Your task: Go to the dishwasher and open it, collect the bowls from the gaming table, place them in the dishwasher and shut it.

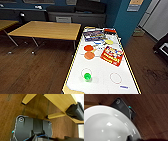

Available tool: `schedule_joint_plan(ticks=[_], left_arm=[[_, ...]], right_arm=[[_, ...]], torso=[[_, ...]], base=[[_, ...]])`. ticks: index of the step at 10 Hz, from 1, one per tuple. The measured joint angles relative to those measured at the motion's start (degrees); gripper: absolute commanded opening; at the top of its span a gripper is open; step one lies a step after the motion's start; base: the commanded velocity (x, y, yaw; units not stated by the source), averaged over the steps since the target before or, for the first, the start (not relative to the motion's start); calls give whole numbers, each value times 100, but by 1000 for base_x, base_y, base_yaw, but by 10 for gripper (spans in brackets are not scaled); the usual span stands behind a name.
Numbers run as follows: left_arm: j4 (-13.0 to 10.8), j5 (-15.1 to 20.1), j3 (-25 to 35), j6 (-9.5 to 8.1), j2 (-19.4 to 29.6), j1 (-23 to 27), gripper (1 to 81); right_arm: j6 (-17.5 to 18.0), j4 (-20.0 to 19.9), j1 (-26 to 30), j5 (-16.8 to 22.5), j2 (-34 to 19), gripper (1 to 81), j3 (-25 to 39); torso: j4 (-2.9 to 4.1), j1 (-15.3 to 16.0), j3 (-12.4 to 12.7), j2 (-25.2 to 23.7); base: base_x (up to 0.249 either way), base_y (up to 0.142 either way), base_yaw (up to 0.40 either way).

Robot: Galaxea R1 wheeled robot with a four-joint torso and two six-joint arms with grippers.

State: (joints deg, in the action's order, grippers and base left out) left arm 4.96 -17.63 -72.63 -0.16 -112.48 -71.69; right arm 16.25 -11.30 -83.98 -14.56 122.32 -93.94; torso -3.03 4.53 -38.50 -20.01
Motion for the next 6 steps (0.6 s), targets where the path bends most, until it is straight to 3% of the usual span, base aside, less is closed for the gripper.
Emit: schedule_joint_plan(ticks=[3, 6], left_arm=[[549, 269, 307, -201, 319, 1059, 811], [1170, 1013, 456, -308, 540, 2104, 811]], right_arm=[[1, 0, 71, 0, 116, 10, -16], [1, 0, 90, 17, 183, 10, -41]], torso=[[0, 0, 0, 0], [0, 2, 0, 2]], base=[[0, 0, 0], [0, 0, 0]])
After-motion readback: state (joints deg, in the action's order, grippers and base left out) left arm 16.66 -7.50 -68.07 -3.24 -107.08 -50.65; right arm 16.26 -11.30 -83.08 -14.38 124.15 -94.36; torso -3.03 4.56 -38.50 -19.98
